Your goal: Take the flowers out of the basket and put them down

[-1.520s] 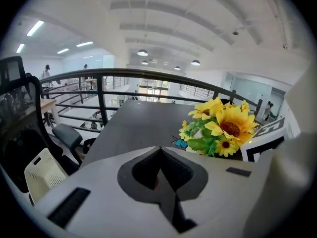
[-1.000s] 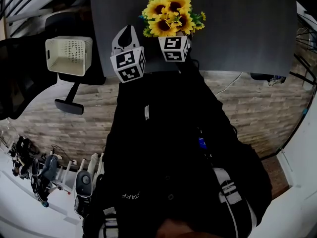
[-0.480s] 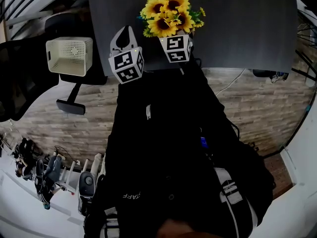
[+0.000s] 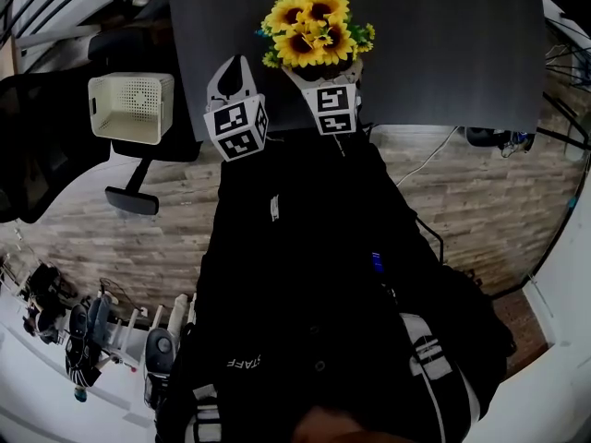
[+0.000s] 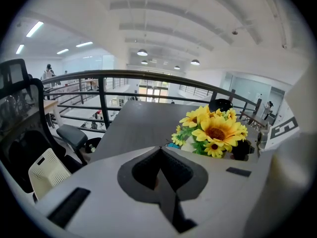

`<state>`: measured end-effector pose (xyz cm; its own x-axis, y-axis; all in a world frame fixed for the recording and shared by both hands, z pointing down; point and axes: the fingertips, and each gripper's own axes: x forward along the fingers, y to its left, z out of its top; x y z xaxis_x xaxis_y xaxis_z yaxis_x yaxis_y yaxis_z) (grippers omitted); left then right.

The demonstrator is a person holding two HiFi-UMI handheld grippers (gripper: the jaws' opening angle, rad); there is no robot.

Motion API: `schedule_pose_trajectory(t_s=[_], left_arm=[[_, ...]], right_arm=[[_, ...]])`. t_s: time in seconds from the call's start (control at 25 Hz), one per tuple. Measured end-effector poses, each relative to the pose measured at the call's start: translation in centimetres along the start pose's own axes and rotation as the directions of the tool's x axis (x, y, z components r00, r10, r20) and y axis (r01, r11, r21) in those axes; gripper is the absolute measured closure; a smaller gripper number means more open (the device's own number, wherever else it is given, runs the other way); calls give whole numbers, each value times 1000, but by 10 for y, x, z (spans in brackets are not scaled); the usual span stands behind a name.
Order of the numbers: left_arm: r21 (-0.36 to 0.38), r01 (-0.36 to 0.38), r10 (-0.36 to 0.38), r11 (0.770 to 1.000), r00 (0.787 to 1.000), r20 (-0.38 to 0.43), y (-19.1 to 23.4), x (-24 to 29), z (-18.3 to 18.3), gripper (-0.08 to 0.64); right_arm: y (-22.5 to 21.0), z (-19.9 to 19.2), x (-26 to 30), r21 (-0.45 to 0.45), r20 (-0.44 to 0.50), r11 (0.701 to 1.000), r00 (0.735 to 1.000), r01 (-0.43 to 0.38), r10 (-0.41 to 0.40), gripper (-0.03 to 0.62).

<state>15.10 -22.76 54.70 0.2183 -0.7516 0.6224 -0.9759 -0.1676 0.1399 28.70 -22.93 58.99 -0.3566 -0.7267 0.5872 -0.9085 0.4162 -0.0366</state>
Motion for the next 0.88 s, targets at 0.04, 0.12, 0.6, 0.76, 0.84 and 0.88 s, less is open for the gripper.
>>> schedule_pose_trajectory(t_s=[0.04, 0.12, 0.6, 0.76, 0.84, 0.88], left_arm=[[2, 6, -6, 1000, 1000, 3, -1, -2, 2, 560], [14, 25, -25, 1000, 1000, 13, -6, -7, 7, 560], [54, 130, -135, 990, 987, 85, -50, -78, 54, 560], [94, 175, -187, 980, 972, 141, -74, -97, 89, 560], [111, 184, -202, 977, 964, 171, -85, -105, 108, 560], [117, 188, -207, 975, 961, 184, -89, -110, 116, 560]], right_arm=[[0, -1, -5, 12, -2, 1000, 1000, 5, -5, 18], [-4, -2, -18, 37, -6, 999, 1000, 21, -20, 18], [-21, 50, -132, 40, 75, 997, 995, 66, -69, 23], [-26, 92, -159, 35, 119, 995, 988, 95, -98, 31], [-28, 116, -168, 34, 158, 994, 982, 104, -108, 43], [-28, 128, -174, 31, 178, 993, 977, 110, -113, 52]])
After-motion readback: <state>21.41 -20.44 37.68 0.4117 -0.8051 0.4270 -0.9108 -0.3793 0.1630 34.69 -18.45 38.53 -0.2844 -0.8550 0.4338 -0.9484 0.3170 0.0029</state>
